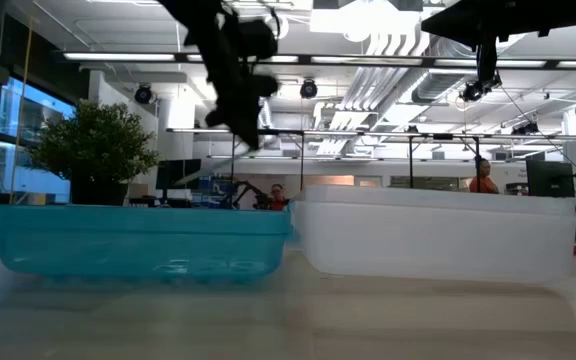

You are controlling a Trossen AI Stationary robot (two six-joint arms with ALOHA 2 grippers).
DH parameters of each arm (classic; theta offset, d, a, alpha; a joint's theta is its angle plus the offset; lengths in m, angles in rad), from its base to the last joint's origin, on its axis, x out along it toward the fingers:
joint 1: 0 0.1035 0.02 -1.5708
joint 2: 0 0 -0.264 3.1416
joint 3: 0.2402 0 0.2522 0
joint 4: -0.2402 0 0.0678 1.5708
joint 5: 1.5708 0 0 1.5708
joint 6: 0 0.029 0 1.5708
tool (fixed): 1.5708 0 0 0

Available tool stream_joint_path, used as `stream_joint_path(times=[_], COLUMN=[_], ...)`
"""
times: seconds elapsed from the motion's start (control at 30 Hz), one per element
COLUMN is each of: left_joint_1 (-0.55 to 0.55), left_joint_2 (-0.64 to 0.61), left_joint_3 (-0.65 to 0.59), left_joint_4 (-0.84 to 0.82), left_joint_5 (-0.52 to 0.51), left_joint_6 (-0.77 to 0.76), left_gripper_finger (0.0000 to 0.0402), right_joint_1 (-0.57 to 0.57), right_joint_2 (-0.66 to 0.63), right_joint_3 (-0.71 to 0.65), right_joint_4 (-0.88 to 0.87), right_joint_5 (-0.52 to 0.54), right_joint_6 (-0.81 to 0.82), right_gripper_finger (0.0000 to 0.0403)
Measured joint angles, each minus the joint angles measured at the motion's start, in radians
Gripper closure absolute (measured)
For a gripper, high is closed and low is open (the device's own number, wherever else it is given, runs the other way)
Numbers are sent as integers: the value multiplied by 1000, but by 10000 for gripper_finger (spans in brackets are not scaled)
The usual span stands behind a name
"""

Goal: Pack school essentials
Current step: Put the blue pencil into the blue supply box

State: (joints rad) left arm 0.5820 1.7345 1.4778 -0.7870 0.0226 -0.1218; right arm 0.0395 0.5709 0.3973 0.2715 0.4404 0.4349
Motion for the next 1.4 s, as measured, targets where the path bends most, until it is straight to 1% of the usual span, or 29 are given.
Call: stream_joint_path(times=[0.2, 0.3, 0.4, 0.5, 0.63, 0.77, 0.87, 0.9, 0.97, 1.07, 1.3, 1.4], left_joint_1=[-51, -110, -188, -256, -326, -381, -419, -428, -440, -448, -447, -447], left_joint_2=[-153, -240, -331, -418, -534, -641, -699, -713, -739, -763, -772, -773], left_joint_3=[0, -13, -72, -167, -342, -554, -697, -734, -787, -818, -823, -823], left_joint_4=[180, 273, 397, 534, 738, 972, 1143, 1186, 1237, 1247, 1256, 1257], left_joint_5=[87, 126, 127, 123, 108, 49, -9, -12, -12, -8, -9, -11], left_joint_6=[-86, -86, -102, -126, -168, -240, -293, -300, -306, -313, -313, -346], left_gripper_finger=[394, 394, 394, 394, 394, 390, 384, 382, 378, 377, 380, 377], right_joint_1=[0, 0, 0, 0, 0, 0, 0, 0, 0, 0, 1, 1], right_joint_2=[0, 0, 0, 0, 0, 5, 26, 37, 58, 92, 141, 143], right_joint_3=[0, 0, 0, 0, 0, 0, 1, 1, 1, 1, 1, 1], right_joint_4=[-1, -1, -1, -1, 2, 28, 74, 91, 107, 118, 144, 145], right_joint_5=[-5, -31, -54, -78, -147, -207, -212, -214, -225, -249, -256, -255], right_joint_6=[-11, -7, -6, -6, -6, -6, -14, -19, -37, -49, -51, -50], right_gripper_finger=[402, 402, 402, 402, 402, 402, 402, 402, 402, 402, 402, 402])
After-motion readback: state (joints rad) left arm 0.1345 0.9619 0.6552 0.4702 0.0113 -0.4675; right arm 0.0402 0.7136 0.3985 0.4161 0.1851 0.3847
